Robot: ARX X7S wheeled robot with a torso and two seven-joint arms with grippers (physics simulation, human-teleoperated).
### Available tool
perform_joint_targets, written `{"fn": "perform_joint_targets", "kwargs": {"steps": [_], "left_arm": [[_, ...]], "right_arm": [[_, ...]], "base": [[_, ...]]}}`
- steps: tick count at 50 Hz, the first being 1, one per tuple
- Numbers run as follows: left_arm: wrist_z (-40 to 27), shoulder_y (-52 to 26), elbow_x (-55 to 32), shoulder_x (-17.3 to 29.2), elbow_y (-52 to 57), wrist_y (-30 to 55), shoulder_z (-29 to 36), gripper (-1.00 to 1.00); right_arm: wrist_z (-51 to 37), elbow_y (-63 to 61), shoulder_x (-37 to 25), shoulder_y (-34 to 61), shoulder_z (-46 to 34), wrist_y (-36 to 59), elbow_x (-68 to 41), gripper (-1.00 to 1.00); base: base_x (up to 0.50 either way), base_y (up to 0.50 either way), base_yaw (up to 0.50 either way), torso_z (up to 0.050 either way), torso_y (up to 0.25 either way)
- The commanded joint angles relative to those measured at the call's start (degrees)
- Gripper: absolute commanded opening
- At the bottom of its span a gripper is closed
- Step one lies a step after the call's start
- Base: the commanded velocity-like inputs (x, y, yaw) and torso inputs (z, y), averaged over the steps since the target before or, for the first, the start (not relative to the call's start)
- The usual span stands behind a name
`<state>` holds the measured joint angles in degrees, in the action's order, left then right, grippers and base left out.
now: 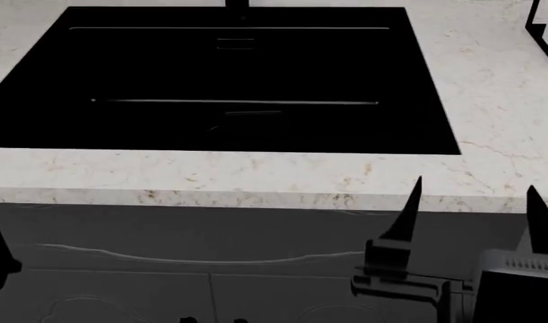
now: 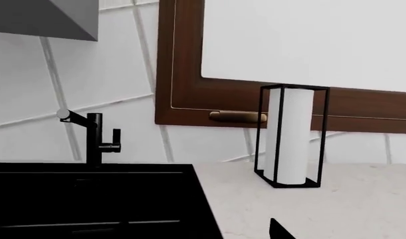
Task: Turn the sink spout to the right.
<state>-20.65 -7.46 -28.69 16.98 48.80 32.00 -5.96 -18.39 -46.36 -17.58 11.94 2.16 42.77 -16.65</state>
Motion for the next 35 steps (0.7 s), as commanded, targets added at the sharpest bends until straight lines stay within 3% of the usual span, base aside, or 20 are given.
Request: {"fn": "perform_joint_targets", "kwargs": {"steps": [1,16,21,35], "left_arm": [[-1.62,-1.54,-1.38,0.60,1.16,2.05,0.77,1.00],[-2.31,-1.86,-5.43,0.51,2.05,1.34,-1.41,1.00],[-1.59,-1.61,-2.72,1.09,0.92,0.26,0.85,1.00],[-2.81,-1.99,-3.61,2.07,0.77,0.53,-0.06,1.00]], "right_arm": [[-0.60,-0.47,-0.42,1.12,-0.44,0.92,-0.02,1.00],[-0.52,-0.98,-0.49,1.04,0.18,0.65,-1.18,1.00],[1.20,-0.98,0.00,-0.09,1.77,-2.00,-3.31,1.00],[1.27,-0.03,-0.29,-1.06,1.47,-3.76,-3.03,1.00]], "base": [[0.00,0.00,0.00,0.000,0.000],[0.00,0.00,0.00,0.000,0.000],[0.03,0.00,0.00,0.000,0.000],[0.39,0.00,0.00,0.000,0.000]]}}
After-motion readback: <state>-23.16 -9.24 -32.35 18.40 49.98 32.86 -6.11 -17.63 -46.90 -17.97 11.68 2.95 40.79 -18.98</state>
